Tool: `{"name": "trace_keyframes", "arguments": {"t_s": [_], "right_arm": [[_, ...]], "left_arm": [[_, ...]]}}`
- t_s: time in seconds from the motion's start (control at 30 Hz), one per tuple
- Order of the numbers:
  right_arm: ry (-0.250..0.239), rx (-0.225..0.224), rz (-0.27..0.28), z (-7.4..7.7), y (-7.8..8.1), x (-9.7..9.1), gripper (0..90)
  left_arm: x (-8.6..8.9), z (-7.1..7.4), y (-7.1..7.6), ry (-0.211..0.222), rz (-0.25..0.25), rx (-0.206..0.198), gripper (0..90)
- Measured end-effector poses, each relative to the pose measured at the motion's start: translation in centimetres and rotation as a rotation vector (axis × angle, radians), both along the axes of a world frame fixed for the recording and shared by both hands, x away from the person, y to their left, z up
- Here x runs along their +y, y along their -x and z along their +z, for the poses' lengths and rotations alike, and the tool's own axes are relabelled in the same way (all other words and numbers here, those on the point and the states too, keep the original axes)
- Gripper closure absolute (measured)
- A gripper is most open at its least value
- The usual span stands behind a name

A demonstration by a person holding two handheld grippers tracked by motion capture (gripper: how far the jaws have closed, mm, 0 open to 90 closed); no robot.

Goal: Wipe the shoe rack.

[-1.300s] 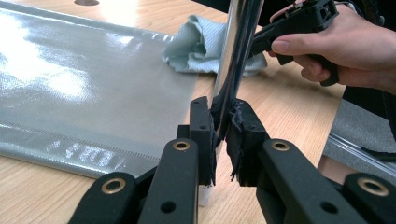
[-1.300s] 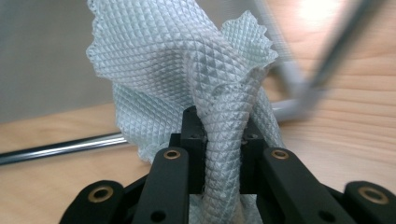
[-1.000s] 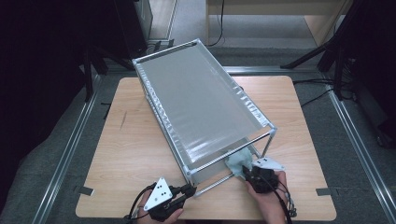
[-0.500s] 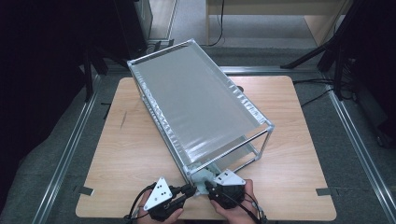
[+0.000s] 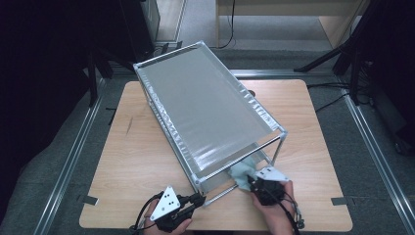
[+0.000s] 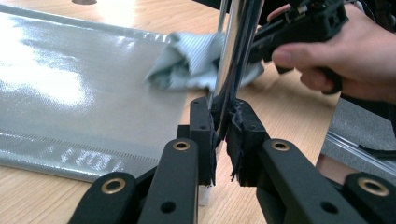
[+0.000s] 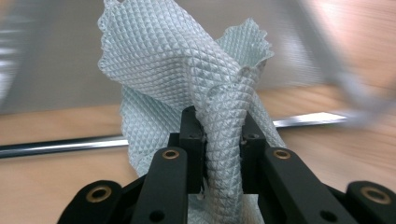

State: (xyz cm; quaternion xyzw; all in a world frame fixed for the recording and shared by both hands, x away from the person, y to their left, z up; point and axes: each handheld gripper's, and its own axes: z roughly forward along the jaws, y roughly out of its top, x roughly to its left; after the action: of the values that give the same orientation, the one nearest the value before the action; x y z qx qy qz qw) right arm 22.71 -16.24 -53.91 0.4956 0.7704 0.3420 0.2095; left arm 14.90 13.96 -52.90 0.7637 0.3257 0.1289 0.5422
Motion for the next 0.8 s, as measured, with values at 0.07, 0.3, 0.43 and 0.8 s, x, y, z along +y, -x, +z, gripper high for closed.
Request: {"name": "trace_keyframes", "arguments": {"t_s": [0.07, 0.3, 0.43, 0.8], "right_arm": [[-0.011, 0.007, -0.054, 0.0, -0.4, -1.3, 76.4], [-0.032, 0.042, 0.017, -0.2, 0.3, 0.5, 75.6], [-0.011, 0.036, 0.114, -0.3, 1.8, 3.8, 76.0], [-0.055, 0.064, 0.328, -0.4, 3.8, 7.3, 79.1]], "left_arm": [[0.0, 0.0, 0.0, 0.000, -0.001, 0.000, 81.3], [0.0, 0.0, 0.0, 0.001, 0.001, 0.000, 81.3], [0.0, 0.0, 0.0, 0.003, 0.004, 0.001, 81.3], [0.0, -0.1, 0.0, 0.002, 0.003, -0.001, 81.2]]}}
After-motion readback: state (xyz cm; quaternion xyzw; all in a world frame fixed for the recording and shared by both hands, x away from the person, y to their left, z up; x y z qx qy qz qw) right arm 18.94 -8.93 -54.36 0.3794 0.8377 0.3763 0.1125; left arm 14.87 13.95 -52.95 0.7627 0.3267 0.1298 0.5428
